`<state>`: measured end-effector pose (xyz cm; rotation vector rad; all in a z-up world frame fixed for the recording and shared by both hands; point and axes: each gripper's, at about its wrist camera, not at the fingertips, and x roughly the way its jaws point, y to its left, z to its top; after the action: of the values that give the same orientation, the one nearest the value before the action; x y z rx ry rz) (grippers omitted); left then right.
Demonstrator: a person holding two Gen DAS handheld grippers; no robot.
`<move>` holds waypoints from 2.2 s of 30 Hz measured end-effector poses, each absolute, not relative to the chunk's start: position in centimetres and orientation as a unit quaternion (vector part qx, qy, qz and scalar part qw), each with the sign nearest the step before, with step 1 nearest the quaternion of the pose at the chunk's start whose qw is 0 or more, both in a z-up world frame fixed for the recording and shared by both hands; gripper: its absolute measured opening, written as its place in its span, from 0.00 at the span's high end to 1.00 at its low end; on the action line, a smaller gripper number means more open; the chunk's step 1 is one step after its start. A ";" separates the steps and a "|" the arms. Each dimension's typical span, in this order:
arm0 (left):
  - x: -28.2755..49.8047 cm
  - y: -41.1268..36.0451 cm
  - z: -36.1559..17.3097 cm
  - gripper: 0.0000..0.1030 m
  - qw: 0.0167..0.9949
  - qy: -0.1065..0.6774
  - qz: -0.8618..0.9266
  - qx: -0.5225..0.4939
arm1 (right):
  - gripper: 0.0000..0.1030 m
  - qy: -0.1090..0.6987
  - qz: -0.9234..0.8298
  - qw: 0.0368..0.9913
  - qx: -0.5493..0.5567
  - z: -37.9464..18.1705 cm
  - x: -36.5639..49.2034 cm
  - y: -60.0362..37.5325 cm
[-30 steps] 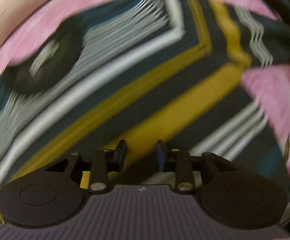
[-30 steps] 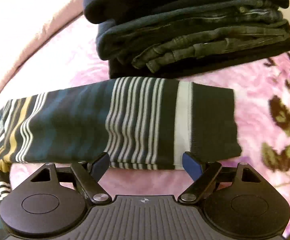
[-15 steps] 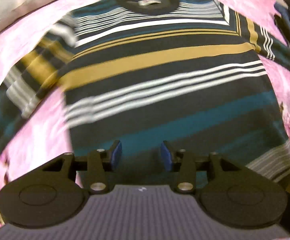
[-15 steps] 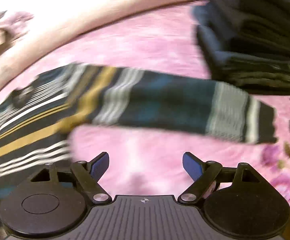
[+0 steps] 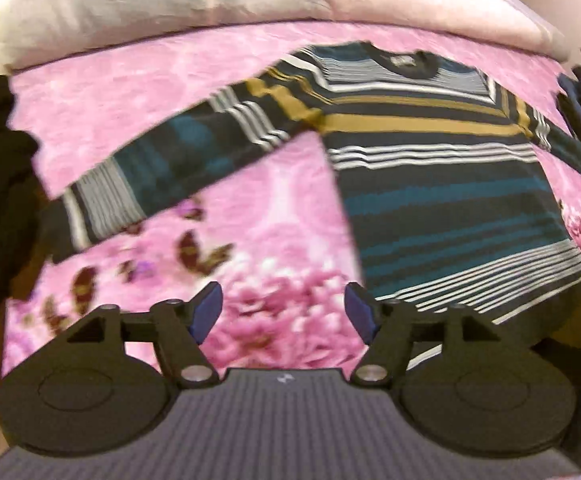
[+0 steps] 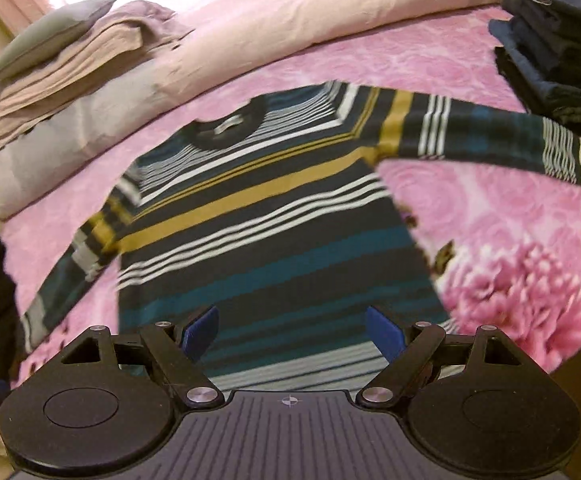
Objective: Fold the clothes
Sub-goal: 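Release both sleeves and open both grippers above the flat sweater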
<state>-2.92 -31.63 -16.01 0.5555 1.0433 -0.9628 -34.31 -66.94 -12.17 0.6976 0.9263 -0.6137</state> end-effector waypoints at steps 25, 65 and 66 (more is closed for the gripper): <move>-2.3 -28.2 -11.7 0.12 0.768 0.446 -0.367 0.276 | 0.18 0.468 -0.181 0.828 0.250 -13.7 -25.9 -64.4; 11.0 -24.9 -13.5 0.12 0.680 0.381 -0.505 0.370 | 0.19 0.514 -0.180 0.830 0.118 -15.7 -15.2 -43.0; 11.6 -24.2 -13.7 0.12 0.680 0.379 -0.503 0.375 | 0.19 0.511 -0.159 0.838 0.106 -15.7 -14.3 -42.0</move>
<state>11.62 -24.25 -13.71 0.8417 0.8519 -1.1287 -14.32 -41.99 -15.67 0.2245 1.0817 -0.3358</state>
